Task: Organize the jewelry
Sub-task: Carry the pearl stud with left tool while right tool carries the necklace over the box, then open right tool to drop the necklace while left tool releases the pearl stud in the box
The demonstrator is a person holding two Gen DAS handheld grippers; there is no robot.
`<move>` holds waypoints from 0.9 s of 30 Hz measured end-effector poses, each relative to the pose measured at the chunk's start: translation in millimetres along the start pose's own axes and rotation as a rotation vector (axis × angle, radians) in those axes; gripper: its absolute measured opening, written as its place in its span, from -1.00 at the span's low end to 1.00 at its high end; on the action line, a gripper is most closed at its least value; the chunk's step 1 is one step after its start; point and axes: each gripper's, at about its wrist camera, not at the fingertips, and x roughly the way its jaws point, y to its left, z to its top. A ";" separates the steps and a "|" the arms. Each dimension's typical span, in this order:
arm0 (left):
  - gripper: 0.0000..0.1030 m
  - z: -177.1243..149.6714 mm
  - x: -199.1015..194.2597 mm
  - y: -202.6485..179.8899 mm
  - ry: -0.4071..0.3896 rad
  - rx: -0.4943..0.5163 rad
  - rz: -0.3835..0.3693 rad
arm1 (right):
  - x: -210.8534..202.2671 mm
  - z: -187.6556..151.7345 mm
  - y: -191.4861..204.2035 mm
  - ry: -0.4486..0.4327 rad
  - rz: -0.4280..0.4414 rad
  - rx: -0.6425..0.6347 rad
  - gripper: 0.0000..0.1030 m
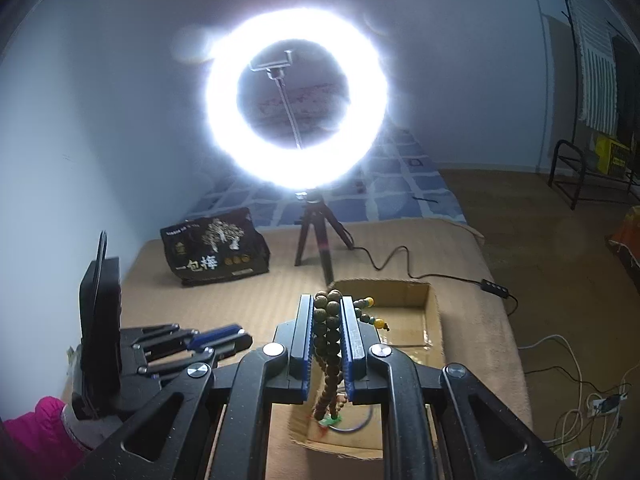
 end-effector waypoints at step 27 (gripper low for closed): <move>-0.80 24.1 99.2 -19.5 0.075 0.007 0.010 | 63.6 -24.6 -61.0 0.149 -0.054 0.027 -0.80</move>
